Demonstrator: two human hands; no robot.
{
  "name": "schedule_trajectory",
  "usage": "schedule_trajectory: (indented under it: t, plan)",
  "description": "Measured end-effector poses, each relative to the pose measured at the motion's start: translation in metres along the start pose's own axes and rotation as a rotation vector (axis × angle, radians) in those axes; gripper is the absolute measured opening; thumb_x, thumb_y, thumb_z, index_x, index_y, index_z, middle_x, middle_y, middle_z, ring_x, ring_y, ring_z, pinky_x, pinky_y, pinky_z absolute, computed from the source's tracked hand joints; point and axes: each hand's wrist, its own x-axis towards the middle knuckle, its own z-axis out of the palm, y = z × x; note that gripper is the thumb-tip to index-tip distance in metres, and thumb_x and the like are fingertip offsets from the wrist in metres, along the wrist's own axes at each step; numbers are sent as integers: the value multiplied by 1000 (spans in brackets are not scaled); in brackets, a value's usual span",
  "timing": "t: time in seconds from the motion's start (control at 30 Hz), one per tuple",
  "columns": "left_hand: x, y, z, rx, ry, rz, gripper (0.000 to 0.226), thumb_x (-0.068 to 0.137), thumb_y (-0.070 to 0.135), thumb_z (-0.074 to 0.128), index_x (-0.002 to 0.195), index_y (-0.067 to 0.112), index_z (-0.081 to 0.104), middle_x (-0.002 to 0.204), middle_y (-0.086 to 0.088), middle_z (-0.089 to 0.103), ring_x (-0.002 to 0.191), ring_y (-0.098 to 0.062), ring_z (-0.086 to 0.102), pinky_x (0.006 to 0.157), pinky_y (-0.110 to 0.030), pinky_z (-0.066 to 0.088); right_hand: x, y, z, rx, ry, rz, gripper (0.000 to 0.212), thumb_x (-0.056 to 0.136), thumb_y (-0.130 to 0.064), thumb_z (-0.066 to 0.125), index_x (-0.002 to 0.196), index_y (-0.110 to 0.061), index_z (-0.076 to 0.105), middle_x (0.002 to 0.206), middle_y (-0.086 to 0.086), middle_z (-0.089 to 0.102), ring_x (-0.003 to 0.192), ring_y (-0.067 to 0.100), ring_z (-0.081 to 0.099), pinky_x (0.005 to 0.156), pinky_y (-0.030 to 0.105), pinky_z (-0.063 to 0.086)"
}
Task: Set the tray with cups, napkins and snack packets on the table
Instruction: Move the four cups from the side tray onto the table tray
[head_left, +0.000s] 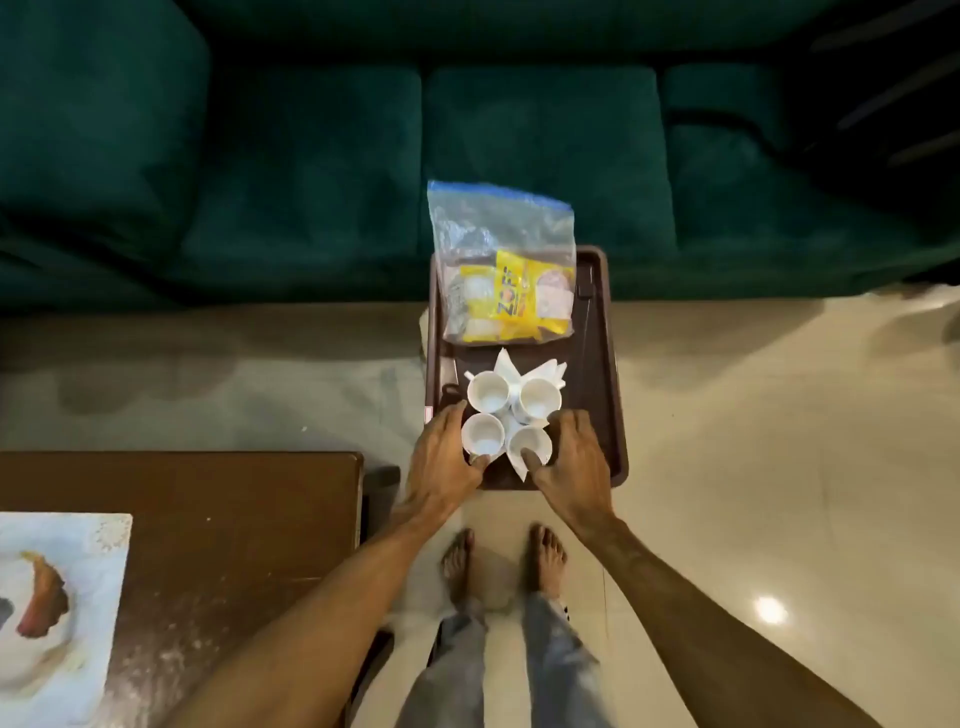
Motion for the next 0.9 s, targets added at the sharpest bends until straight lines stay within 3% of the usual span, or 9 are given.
schedule_trajectory:
  t: [0.1,0.23,0.4,0.53,0.9]
  plan:
    - [7,-7,17,-10,44,52,45,82,23,74,123,8,60,120,-8,67,113,-28,62,96,-41,49,-3,3,22,38,11,10,52,74,-31,77,115,-13,52,114,3,52,105,27,58,77,39,52]
    - [8,-9,31,11,77,30,40,89,27,66,124,10,57,119,-5,67,111,-27,62,96,-41,48,-5,8,40,34,35,15,65,74,-29,79,127,-14,45,121,2,53,110,25,58,79,40,56]
    - [4,-11,39,6,131,-45,48,89,33,66,131,16,54,124,-4,67,110,-29,64,87,-43,53,-5,8,51,20,94,7,57,77,-26,78,126,-15,50,119,1,60,101,28,64,76,37,53]
    - [-19,-15,31,-8,170,-50,60,82,36,75,135,19,53,122,-4,69,110,-28,65,88,-41,55,-27,2,45,62,161,3,59,76,-22,80,128,-13,54,122,4,63,103,28,64,79,37,54]
    - [-149,-37,0,-135,419,7,64,76,43,84,130,19,59,122,1,71,109,-19,68,91,-38,58,-149,-18,49,95,231,-166,62,73,-26,84,127,-12,57,117,6,66,100,26,65,81,39,58]
